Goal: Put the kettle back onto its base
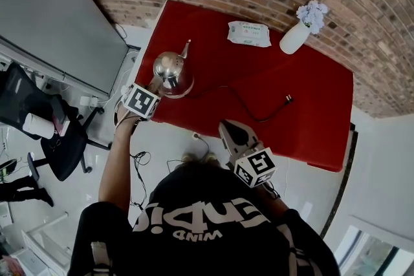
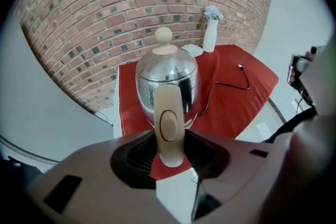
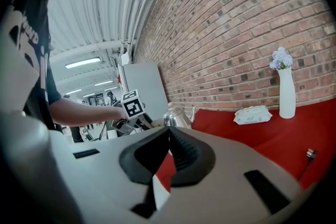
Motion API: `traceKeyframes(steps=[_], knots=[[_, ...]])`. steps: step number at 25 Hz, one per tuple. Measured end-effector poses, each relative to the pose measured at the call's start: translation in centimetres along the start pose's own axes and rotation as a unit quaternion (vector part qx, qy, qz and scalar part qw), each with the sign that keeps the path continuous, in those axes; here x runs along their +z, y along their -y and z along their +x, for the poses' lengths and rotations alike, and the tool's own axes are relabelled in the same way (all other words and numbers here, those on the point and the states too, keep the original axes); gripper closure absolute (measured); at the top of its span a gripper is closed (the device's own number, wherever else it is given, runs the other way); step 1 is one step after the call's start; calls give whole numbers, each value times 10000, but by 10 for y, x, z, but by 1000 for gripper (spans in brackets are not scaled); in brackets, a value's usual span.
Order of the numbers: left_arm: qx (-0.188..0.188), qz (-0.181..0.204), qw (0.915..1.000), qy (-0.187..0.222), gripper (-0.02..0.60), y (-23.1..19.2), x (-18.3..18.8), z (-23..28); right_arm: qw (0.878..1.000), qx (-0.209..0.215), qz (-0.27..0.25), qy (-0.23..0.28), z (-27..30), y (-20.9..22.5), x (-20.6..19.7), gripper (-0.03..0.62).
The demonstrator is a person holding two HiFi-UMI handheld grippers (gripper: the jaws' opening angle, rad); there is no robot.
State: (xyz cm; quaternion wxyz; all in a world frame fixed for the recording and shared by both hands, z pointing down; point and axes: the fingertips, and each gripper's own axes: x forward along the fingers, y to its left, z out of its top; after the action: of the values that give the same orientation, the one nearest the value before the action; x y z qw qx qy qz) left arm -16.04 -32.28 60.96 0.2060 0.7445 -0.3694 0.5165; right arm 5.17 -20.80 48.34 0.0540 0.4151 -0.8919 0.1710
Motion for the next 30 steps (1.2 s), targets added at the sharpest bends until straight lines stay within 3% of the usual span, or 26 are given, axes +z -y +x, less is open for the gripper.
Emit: traceKeyframes(steps=[4,6,8,11,19,24,30], knots=[[282,-193,9986,394,417,-5,1,-29,10000,30,-49,-5,-4,-3,0,572],[296,-397,9955,805,424,-1,4,-45,10000,58,-71,-8,-5,-6,-1,574],[218,-530,9897,1309,471,11,8,-61,9999,97,-97,-17,-6,-11,-2,572],[258,-529,9790,1952,564,35,20,-94,9997,181,-138,-9,-6,-18,-2,574],[-391,-361,9390,3397,572,120,10,-132,9991,359,-217,37,-8,-37,0,572],[-636,-548,9196,3837,572,145,0,-151,9986,445,-270,28,-11,-48,-2,572],[-724,-425,9130,3993,574,157,-4,-165,9980,534,-349,3,-14,-61,-5,572]])
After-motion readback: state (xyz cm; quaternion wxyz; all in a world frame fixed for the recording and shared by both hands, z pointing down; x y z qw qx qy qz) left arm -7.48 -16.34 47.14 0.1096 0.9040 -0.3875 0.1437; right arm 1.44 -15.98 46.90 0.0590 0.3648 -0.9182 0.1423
